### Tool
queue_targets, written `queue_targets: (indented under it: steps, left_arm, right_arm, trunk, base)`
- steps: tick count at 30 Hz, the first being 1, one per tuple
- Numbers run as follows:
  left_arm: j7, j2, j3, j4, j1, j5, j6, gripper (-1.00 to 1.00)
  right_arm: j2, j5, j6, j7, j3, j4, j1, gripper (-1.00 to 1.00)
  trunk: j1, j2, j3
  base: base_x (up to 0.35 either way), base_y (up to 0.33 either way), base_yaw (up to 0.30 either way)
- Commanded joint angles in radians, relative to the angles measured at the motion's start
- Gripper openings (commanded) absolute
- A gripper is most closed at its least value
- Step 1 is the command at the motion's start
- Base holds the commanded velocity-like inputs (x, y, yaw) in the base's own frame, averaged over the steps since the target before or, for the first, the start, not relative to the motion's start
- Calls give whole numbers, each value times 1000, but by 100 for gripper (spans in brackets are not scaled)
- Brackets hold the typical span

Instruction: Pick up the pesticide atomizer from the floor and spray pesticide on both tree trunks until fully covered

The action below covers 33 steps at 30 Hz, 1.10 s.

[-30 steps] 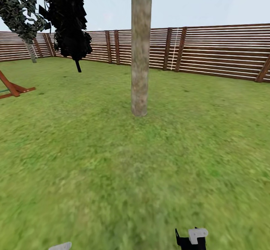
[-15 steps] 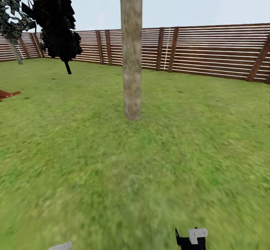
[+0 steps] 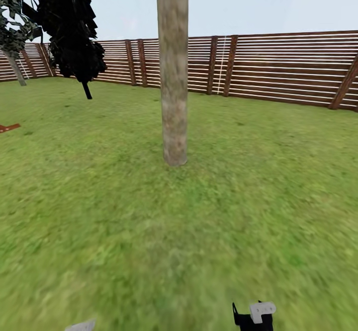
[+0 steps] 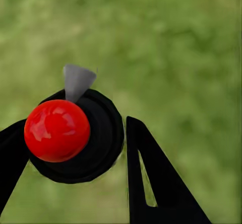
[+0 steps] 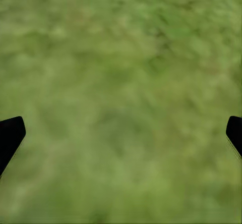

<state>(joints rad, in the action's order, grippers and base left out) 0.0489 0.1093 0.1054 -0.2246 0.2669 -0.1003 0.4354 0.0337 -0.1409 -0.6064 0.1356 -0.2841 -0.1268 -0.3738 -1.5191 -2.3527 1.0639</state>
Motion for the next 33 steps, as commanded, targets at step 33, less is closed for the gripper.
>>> queue_targets:
  steps: [33]
  left_arm:
    - [-1,0,-3,1,1,-10,3,-100]
  right_arm:
    - [0,-9,-3,3,-9,0,0,100]
  trunk:
    - [0,0,1]
  base:
    - [340,0,-19]
